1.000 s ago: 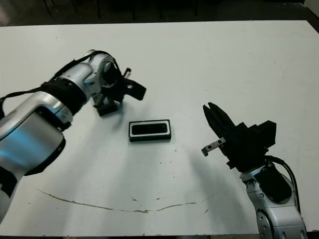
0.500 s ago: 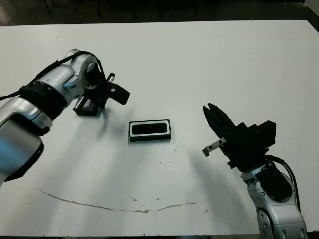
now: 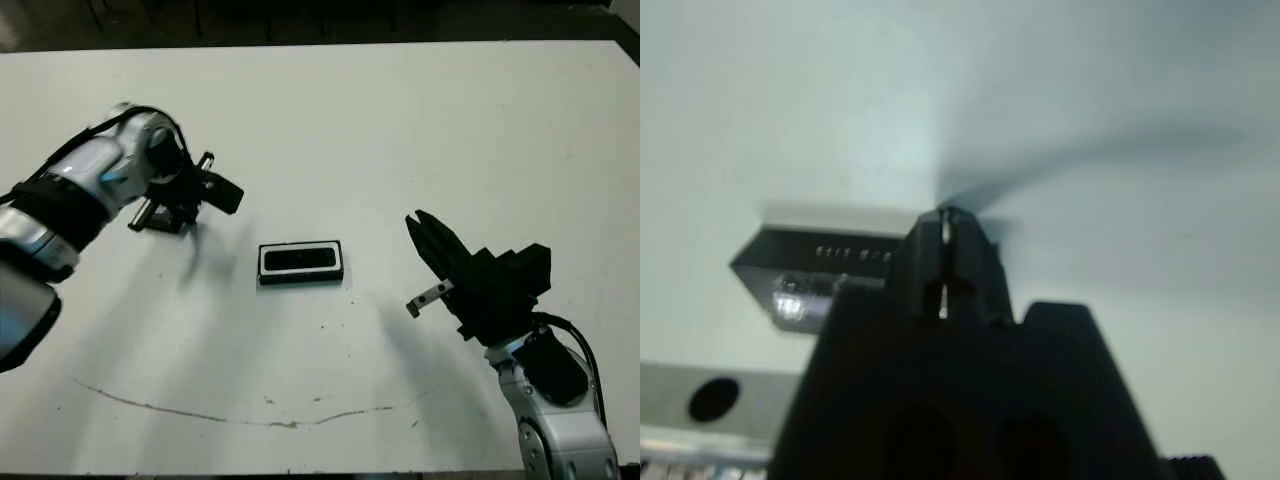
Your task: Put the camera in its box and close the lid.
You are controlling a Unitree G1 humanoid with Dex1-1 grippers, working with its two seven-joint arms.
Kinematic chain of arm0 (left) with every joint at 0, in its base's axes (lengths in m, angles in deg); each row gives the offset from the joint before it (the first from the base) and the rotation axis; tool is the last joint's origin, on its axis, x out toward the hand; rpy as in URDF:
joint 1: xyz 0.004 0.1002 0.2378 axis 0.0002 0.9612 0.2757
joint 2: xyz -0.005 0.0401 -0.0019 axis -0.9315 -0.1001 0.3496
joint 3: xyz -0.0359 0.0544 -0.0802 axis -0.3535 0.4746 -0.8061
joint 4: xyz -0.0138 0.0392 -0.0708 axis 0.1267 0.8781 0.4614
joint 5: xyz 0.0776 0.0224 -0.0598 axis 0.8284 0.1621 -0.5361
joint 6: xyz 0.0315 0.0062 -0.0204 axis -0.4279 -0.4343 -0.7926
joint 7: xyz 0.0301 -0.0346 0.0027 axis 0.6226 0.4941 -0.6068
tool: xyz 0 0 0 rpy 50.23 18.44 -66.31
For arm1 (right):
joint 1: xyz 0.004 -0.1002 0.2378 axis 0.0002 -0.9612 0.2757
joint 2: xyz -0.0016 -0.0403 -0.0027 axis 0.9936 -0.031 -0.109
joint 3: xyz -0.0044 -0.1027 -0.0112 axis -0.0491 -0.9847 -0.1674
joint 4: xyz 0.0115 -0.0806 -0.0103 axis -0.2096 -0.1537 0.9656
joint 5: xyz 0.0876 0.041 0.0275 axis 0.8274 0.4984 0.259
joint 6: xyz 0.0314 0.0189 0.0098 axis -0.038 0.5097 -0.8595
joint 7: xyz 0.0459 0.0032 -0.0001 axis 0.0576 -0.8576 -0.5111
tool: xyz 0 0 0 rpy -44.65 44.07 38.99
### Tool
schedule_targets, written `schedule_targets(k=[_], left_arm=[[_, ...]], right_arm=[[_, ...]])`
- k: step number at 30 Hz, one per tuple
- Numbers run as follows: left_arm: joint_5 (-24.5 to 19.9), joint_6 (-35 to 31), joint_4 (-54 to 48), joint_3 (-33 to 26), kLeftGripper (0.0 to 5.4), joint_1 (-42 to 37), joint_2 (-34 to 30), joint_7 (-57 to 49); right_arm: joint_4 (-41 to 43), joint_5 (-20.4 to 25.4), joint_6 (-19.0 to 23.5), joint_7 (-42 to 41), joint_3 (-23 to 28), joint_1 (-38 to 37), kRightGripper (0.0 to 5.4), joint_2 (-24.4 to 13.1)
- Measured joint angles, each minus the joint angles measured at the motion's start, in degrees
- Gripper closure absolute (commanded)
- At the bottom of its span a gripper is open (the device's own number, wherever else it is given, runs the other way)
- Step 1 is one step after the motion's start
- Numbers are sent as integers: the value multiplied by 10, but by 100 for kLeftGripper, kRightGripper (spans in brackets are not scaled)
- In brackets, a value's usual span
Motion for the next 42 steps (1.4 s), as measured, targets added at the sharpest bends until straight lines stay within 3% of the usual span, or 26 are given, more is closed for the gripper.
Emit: schedule_targets(k=[9, 14, 18, 21, 24, 31, 37, 42], left_arm=[[-167, -136, -259, -194, 540, 138, -46, -70], [-271, -197, -372, -333, 540, 243, -47, -177], [-261, -225, -484, -424, 540, 341, -8, -358], [-215, -219, -533, -445, 530, 414, 26, -493], [-192, -236, -550, -444, 495, 452, 37, -553], [-215, -250, -538, -429, 366, 479, 48, -577], [-361, -413, -498, -453, 254, 441, 61, -531], [-419, -446, -473, -472, 164, 414, 63, -536]], right_arm=[[-6, -5, -10, -4, -3, -12, 538, 0], [-9, -5, -16, -4, -3, -13, 538, -1], [-15, -2, -19, -11, -2, -13, 538, -1], [-19, -1, -20, -15, -2, -13, 540, -1], [-30, -1, -29, -21, -2, -12, 540, 0], [-28, -2, -29, -21, -6, -13, 540, 0], [-34, -3, -35, -21, -6, -13, 540, 0], [-34, -9, -33, -17, -7, -13, 540, 0]])
